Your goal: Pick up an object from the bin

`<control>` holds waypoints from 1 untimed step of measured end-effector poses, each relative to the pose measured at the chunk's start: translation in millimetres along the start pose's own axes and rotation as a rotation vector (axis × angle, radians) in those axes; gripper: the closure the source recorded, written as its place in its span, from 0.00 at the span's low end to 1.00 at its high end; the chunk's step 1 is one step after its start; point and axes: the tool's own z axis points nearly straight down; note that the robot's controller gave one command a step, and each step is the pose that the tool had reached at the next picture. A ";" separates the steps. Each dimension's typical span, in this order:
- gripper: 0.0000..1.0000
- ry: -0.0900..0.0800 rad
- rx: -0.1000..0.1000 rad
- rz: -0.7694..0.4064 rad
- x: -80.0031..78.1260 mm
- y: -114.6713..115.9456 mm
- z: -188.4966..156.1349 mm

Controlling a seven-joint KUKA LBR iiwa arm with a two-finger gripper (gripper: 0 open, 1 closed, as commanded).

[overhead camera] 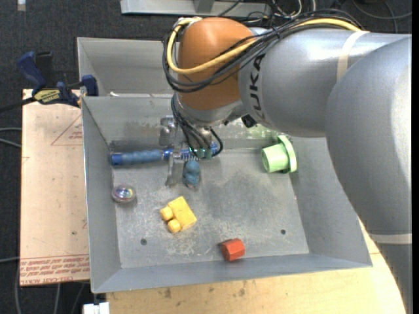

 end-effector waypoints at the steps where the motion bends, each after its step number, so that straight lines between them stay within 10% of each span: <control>1: 0.00 -0.018 -0.002 -0.233 -25.8 -56.4 109.2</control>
Offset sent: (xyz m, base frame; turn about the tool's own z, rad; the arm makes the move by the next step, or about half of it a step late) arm 0.0221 -0.0567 -0.1116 -0.2361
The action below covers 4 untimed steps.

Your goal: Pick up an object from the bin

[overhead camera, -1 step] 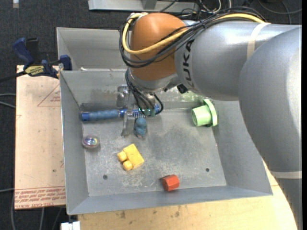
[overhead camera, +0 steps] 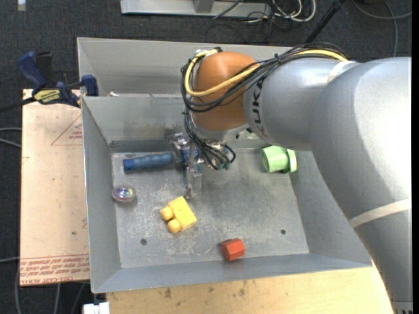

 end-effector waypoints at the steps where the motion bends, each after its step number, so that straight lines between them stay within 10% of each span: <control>1: 1.00 0.001 0.000 -0.001 -0.2 0.7 -1.9; 2: 1.00 0.001 0.001 -0.059 14.1 31.2 -142.8; 3: 1.00 0.015 0.002 0.165 43.0 45.9 -93.0; 4: 0.00 0.011 0.002 0.166 42.0 45.1 -94.5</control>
Offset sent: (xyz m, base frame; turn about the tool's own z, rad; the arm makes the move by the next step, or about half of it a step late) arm 0.0000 0.0000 0.0000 0.0000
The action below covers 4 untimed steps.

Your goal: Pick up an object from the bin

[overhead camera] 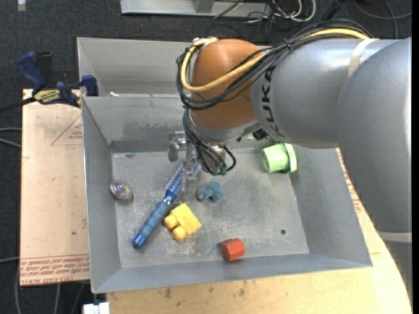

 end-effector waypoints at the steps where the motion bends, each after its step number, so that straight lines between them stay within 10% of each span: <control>1: 0.00 0.003 0.000 -0.492 -33.9 -23.7 98.6; 2: 1.00 0.000 0.000 -0.492 -34.6 -23.2 96.9; 4: 1.00 -0.009 0.002 -0.696 -36.5 3.5 -138.4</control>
Offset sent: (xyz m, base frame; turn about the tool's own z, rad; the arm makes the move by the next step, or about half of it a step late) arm 0.0362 -0.0209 -0.0962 -0.4948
